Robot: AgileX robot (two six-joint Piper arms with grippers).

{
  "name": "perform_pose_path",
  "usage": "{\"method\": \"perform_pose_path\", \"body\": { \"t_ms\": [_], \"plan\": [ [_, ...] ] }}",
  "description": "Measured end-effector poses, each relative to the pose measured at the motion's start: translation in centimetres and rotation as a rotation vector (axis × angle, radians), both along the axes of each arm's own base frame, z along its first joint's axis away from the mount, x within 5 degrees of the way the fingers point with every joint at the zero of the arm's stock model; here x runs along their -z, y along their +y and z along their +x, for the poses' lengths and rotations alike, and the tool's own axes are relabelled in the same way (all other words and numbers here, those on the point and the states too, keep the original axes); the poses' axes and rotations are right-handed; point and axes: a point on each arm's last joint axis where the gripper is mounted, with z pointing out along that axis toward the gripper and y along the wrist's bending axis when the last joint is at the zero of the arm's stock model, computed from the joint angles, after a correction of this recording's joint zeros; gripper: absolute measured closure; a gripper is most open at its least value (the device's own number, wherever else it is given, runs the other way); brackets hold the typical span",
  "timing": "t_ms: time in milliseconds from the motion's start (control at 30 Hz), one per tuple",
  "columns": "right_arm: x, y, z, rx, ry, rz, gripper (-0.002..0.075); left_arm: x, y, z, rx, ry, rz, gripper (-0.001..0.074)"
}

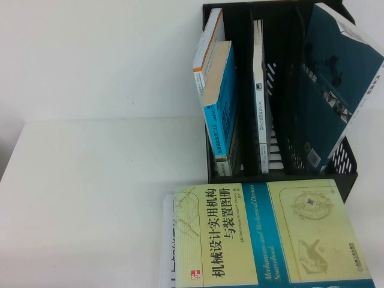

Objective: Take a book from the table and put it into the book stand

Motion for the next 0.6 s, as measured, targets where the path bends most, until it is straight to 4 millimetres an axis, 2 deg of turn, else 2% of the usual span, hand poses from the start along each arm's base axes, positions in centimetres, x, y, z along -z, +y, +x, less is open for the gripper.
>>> {"method": "perform_pose_path", "body": {
  "t_ms": [600],
  "plan": [
    [0.00, 0.00, 0.00, 0.000, 0.000, 0.000, 0.0718, 0.03, 0.35, -0.04, -0.020, 0.010, 0.065, 0.0737]
  ]
}}
